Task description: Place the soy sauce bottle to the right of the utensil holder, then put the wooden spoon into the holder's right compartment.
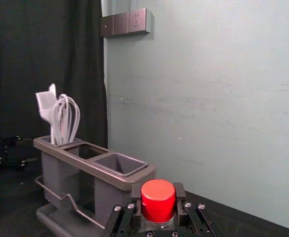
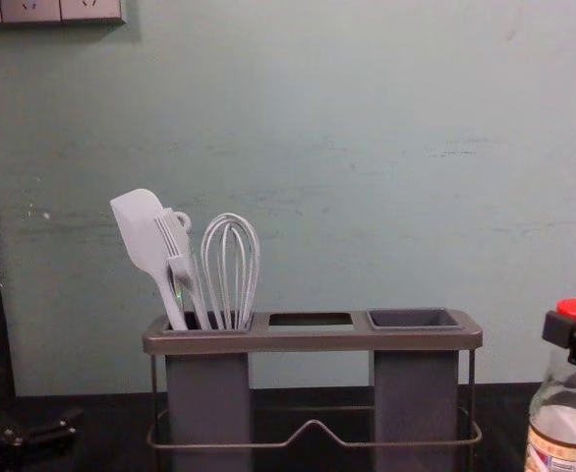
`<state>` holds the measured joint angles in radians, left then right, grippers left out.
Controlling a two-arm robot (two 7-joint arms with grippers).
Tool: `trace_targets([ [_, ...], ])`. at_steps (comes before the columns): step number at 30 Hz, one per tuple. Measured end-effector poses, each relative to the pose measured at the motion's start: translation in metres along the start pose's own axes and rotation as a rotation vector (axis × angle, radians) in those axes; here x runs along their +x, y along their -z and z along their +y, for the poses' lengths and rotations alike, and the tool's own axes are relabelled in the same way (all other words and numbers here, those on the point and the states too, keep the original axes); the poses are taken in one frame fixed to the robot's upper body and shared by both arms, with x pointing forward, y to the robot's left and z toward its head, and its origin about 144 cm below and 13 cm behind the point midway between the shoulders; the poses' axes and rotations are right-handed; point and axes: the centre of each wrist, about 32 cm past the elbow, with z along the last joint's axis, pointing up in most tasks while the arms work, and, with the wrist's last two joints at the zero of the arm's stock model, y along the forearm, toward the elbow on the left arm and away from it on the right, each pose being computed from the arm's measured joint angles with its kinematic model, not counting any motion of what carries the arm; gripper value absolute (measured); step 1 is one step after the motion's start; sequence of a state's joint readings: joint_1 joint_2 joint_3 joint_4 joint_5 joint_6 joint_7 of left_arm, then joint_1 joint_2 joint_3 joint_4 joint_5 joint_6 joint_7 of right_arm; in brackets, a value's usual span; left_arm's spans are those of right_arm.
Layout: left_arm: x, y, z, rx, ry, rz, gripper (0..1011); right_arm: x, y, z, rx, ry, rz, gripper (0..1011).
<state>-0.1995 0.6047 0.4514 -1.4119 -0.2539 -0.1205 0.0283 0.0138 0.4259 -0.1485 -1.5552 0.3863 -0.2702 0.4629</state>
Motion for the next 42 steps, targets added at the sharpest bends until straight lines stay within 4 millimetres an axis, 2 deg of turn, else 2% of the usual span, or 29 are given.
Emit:
trace_targets([
  [11,0.0,0.0,0.0,0.0,0.0,0.0,1000,0.008,0.013,0.024,0.01,-0.009,-0.02,385],
  [32,0.0,0.0,0.0,0.0,0.0,0.0,1000,0.01,0.02,0.036,0.024,0.013,-0.003,385],
  [34,0.0,0.0,0.0,0.0,0.0,0.0,1000,0.01,0.021,0.037,0.028,0.013,0.0,403],
  [39,0.0,0.0,0.0,0.0,0.0,0.0,1000,0.009,0.021,0.038,0.043,0.015,0.005,531],
  [40,0.0,0.0,0.0,0.0,0.0,0.0,1000,0.009,0.021,0.037,0.047,0.015,0.004,592],
  [42,0.0,0.0,0.0,0.0,0.0,0.0,1000,0.008,0.019,0.037,0.056,0.016,0.002,651],
])
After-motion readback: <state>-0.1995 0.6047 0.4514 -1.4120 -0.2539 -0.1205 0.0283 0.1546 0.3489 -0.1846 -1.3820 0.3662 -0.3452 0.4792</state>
